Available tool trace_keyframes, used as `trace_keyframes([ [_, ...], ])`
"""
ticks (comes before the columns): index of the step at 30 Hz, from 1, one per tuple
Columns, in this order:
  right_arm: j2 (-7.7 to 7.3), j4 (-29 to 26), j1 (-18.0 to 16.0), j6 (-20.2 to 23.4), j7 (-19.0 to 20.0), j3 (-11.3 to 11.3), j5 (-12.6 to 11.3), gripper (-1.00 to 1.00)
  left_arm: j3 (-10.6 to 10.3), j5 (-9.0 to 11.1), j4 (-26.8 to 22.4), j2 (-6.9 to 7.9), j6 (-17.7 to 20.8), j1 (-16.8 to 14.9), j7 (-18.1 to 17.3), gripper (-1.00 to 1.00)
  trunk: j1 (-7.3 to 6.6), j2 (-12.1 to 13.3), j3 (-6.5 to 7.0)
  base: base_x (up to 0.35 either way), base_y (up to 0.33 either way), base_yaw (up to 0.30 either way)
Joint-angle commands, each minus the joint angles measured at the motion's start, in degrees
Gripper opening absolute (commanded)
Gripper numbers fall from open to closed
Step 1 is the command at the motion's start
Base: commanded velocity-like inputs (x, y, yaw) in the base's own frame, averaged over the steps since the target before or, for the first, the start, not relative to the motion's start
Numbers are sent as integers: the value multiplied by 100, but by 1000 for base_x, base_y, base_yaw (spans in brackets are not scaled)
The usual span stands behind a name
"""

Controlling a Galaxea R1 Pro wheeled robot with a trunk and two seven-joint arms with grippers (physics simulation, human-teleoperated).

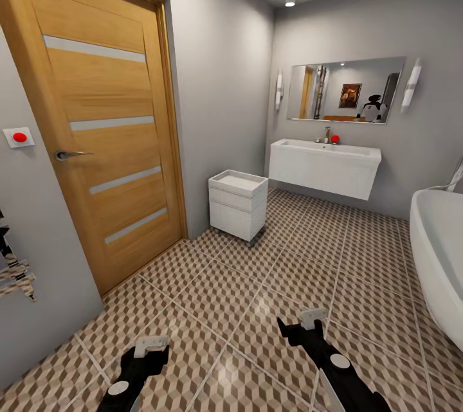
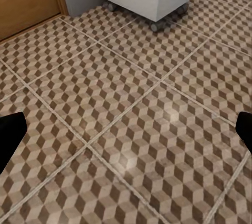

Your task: Take the four mousetraps from the cabinet in the bathroom and place them on the bathroom floor. Make sure all four end up on the same floor surface, and ensure that at least two of them are either under or directly next to the same bathroom sink.

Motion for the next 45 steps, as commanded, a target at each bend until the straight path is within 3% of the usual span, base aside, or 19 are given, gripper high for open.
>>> trace_keyframes([
  [1, -5, 2, -3, -42, 3, 9, 23, 100, 1, -1, -7, -23, 31, -1, 11, 100, 0, -3, -6, 0, 0, 0],
  [10, -42, 10, -4, -295, -6, 3, 45, 100, -154, -2, 47, -214, 27, -1, 11, 100, 0, -3, -6, 0, 0, 0],
  [15, -81, 42, -3, -307, -8, -2, 45, 100, -212, 11, 141, -242, 33, -1, 17, 100, 0, -3, -6, 0, 0, 0],
  [25, -357, 92, -6, -321, -2, -28, 32, 100, -341, -4, 375, -350, 18, -1, 6, 100, 0, -3, -6, 0, 0, 0],
  [32, -404, 94, -6, -419, -3, -21, 29, 100, -608, -9, 370, -378, 18, -1, 17, 100, 0, -3, -6, 0, 0, 0],
  [45, -440, 474, -6, -583, -2, -38, 31, 100, -672, 15, 405, -375, 26, -1, 12, 100, 0, -3, -6, 0, 0, 0],
])
